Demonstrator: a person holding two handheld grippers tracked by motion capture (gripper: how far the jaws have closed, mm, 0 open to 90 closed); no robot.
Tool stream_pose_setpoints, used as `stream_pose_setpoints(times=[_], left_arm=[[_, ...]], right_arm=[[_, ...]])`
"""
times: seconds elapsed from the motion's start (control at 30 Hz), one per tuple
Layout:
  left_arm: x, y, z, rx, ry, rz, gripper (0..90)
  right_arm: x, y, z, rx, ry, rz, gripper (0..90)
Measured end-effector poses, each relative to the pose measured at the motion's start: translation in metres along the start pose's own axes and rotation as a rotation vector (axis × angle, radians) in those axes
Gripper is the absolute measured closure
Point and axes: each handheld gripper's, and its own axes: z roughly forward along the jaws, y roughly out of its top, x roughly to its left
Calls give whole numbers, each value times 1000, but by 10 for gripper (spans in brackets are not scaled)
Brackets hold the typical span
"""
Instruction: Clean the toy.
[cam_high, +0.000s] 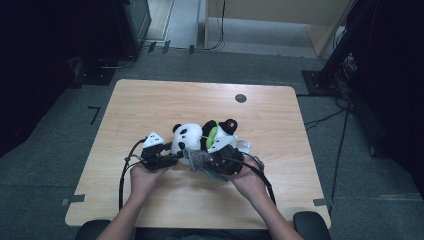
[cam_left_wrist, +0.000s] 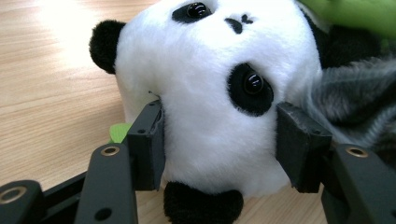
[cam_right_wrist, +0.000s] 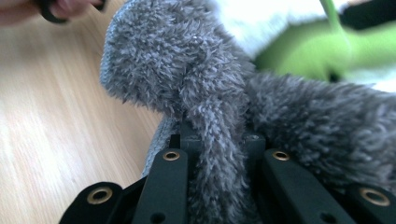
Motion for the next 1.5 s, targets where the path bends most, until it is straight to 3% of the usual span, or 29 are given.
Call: stream_pose_setpoints(times=[0.13,0.3,0.5,0.7,0.83,1.0,1.07,1.1,1.17,1.33,1.43,1.5], left_arm=[[-1,0,0,6,1,10,422],[-2,0,1,5,-1,9,432],[-3,-1,0,3,1,14,432],[-3,-2,0,-6,2,7,425],[-5,-1,-1,-6,7,6,415],[-6,0,-1,-10,11,9,414],[-6,0,-1,-9,12,11,414],[-6,0,-1,-10,14,17,414],[-6,0,-1,-7,15,17,414],[-7,0,-1,-5,18,8,414],[-6,0,-1,-4,10,2,410],[-5,-1,-1,-4,8,-1,406]], right_arm=[[-8,-6,-10,9,-14,27,780],[-18,-8,-24,-23,-37,61,780],[-34,-9,-49,-78,-141,110,779],[-34,-2,-55,-127,-104,111,779],[-28,27,-57,-209,-83,93,776],[-19,66,-33,-211,-67,40,772],[-17,72,-25,-206,-60,34,772],[-13,82,-7,-192,-57,19,772],[-10,88,6,-178,-58,15,772],[-2,90,37,-124,-38,5,772],[2,83,42,-134,-40,-13,772],[2,78,41,-138,-25,1,772]])
